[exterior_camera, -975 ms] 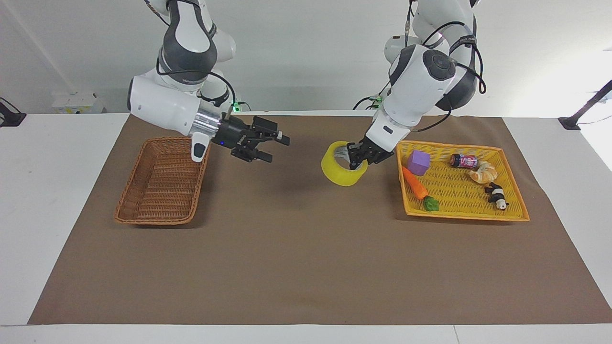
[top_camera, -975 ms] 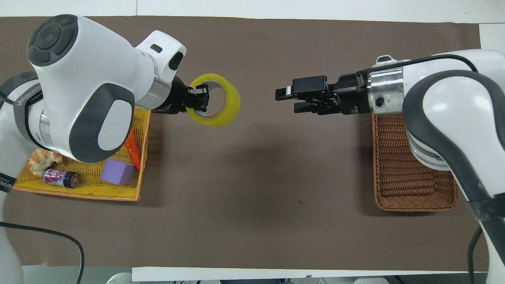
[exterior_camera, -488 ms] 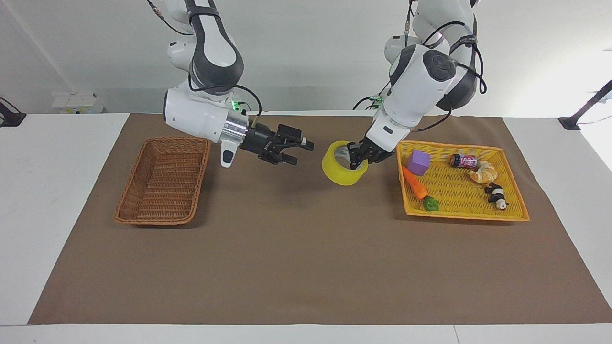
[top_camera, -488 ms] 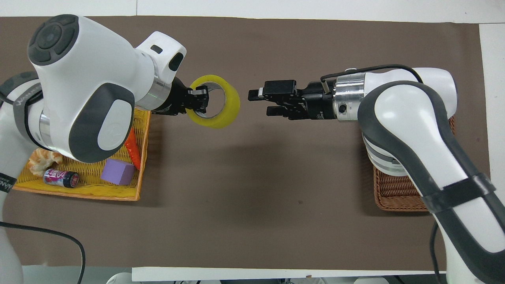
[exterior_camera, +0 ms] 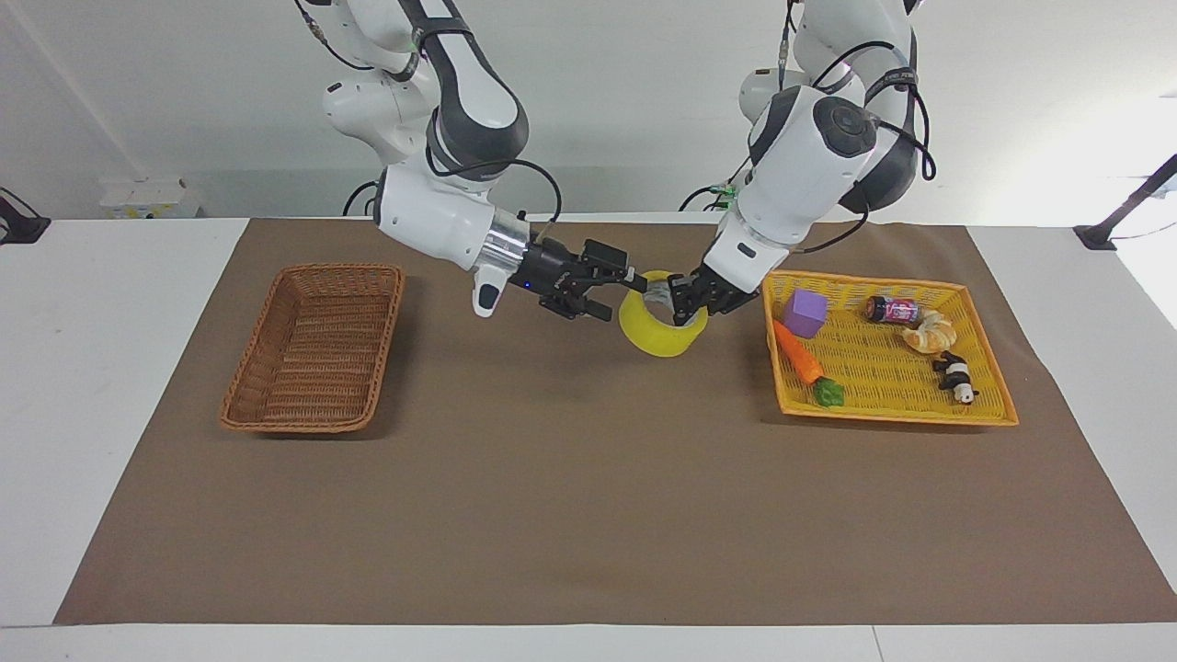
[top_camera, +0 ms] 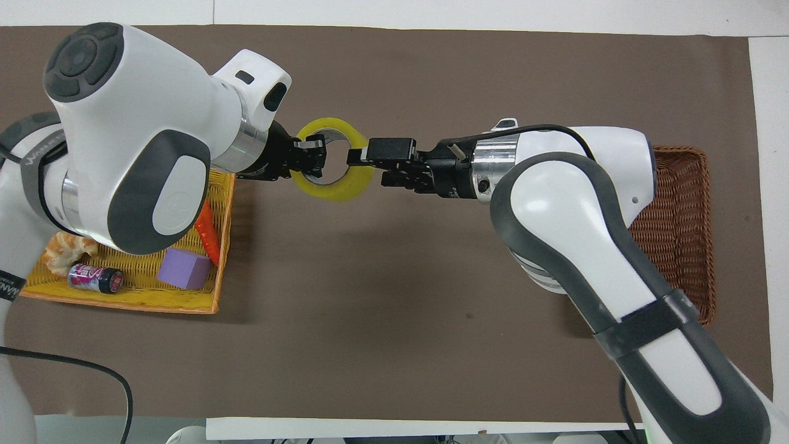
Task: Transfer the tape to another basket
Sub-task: 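Grasp the tape rim with the right gripper beside the left gripper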
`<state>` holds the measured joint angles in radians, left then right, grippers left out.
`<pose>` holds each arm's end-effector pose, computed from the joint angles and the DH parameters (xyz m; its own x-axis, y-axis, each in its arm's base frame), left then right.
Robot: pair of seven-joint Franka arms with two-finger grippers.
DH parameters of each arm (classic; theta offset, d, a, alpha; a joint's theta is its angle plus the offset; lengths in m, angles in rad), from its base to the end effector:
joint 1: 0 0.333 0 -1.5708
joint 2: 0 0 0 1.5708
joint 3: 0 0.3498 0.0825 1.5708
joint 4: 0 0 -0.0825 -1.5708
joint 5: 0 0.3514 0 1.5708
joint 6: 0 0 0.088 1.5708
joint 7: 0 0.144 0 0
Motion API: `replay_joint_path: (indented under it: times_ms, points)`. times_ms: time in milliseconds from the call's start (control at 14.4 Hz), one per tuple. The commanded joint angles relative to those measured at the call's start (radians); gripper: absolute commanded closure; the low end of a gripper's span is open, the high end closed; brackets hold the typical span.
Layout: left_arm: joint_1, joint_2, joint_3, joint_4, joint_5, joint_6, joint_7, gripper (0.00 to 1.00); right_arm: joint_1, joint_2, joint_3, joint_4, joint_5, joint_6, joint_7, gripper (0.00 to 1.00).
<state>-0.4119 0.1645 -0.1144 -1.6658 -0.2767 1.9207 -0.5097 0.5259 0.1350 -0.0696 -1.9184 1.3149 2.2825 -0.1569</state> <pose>0.5075 -0.3228 0.5237 0.9958 0.0589 -0.0704 0.0766 -0.9558 0.2837 0.5289 0.3173 0.4921 0.9837 -0.1684 -0.0628 -0.1354 -0.4643 -0.8753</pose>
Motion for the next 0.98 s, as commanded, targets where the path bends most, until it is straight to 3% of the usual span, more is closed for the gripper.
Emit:
replay_joint_path:
  times_ms: [0,418,557,766,905]
  points:
    - [-0.007,-0.013,0.010,0.008,-0.006,-0.023,-0.013,1.00,-0.001,0.011,0.001,0.010,0.020,0.008,-0.016,0.01]
    - [-0.007,-0.013,0.010,0.008,-0.006,-0.026,-0.015,0.99,-0.001,0.011,0.001,0.013,0.007,0.011,-0.047,0.19]
    - [-0.007,-0.013,0.010,0.008,-0.006,-0.026,-0.013,0.99,-0.001,0.011,0.001,0.013,0.007,0.009,-0.064,0.29]
    - [-0.005,-0.013,0.010,0.009,-0.006,-0.028,-0.013,0.98,0.000,0.011,0.001,0.013,0.007,0.009,-0.065,0.78]
    - [-0.005,-0.013,0.010,0.009,-0.006,-0.037,-0.013,0.98,0.002,0.011,0.001,0.013,0.009,0.009,-0.059,1.00]
